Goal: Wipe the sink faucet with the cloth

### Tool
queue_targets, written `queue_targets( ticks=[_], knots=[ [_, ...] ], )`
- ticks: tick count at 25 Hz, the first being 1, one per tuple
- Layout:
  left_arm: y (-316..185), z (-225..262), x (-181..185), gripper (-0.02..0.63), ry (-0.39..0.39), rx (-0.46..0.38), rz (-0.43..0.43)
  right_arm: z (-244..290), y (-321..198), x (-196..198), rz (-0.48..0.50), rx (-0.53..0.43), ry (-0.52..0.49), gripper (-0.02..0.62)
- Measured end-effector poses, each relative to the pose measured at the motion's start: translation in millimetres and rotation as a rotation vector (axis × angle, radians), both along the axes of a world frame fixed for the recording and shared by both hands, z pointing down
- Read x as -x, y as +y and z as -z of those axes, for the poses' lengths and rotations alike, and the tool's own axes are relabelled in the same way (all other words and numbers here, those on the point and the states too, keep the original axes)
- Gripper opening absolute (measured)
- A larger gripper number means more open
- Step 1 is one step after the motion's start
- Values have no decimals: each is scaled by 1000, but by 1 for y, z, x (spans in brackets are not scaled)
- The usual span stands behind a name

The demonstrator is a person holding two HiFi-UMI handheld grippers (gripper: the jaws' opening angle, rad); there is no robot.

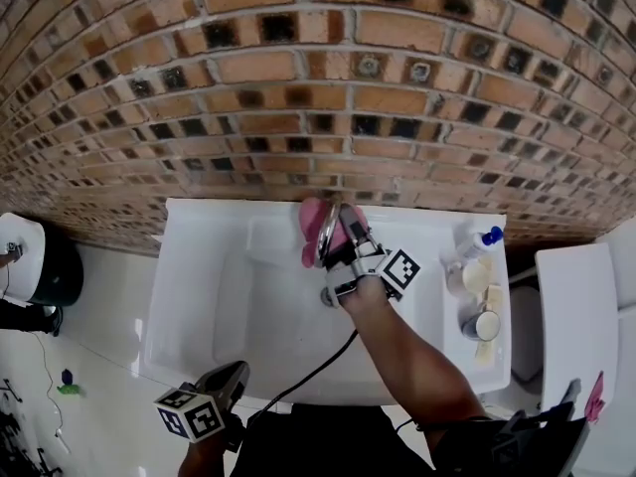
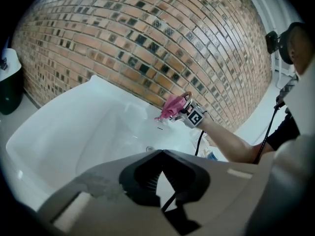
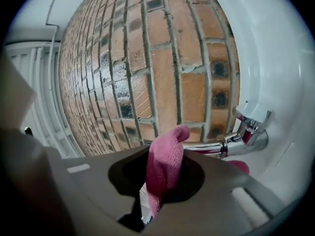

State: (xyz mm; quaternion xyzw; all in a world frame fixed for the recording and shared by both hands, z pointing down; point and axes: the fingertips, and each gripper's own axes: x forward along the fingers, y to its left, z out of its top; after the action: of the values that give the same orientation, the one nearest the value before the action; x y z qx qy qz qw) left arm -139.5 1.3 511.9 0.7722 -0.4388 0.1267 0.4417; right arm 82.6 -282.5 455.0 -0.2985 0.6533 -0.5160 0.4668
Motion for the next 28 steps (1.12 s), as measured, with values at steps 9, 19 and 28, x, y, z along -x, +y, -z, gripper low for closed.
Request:
queue_targets(
  ticks=[9,19,28],
  knots=[
    [14,-2,-7,5,29,-6,-7,24,18,2,107,-171,-64,44],
    [33,-4,-2,5,20,-1,-8,32,59,18,299,-397,-143,44],
    [36,-3,-7,5,52,-21,-41,21,80,22,356,-353,-103,43]
  ],
)
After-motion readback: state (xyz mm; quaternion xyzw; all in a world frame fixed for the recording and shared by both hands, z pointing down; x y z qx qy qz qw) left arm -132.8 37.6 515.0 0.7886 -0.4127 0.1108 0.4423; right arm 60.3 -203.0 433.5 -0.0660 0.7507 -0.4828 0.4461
